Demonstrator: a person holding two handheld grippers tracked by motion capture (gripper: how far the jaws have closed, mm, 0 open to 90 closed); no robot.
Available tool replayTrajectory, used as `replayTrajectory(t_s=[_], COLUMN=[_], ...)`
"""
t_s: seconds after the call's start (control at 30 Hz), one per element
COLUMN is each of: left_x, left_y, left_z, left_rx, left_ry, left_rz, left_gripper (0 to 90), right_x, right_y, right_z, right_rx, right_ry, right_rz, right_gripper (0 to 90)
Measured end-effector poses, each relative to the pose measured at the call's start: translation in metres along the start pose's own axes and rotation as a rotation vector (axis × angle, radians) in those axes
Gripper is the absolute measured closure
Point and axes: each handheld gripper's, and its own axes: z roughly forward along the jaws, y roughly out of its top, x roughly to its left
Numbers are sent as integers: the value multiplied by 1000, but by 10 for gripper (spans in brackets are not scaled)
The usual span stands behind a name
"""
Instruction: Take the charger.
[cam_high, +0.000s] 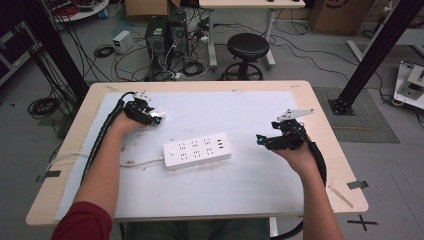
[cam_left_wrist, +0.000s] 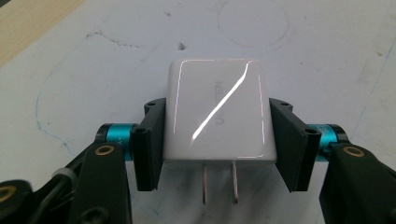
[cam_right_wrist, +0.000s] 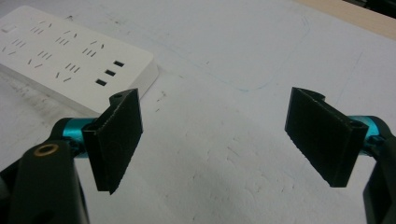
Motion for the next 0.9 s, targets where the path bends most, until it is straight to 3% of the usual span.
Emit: replayTrajectory(t_s=[0.17,0.2,0.43,0.47,0.53,0.57,0.73,0.77,0.8,0.9], left_x=[-4,-11,-27,-37,-37,-47,-67,-81,-81,-97], left_y=[6,14,26,31,31,34,37,37,37,35], left_z=[-13,-26,-48,-63,-63,-74,-89,-100,-100,-112], left_rx=[-10,-24,-47,-67,-67,-81,-109,-119,-119,-137], left_ry=[-2,10,15,9,9,3,-14,-16,-16,-17], left_rz=[11,20,48,49,49,54,82,108,108,138], left_gripper=[425,425,425,425,425,425,425,425,425,425], right_x=[0,0,1,2,2,3,5,5,5,5], right_y=[0,0,0,-1,-1,-1,0,2,2,6], right_z=[-1,-3,-6,-10,-11,-14,-18,-21,-21,-23], right_rx=[-11,-18,-35,-43,-49,-51,-56,-65,-65,-70], right_ry=[2,9,16,22,24,28,38,42,42,45], right_rz=[-3,-1,-2,-4,-9,-12,-18,-28,-28,-38], right_gripper=[195,195,195,195,195,195,195,195,195,194])
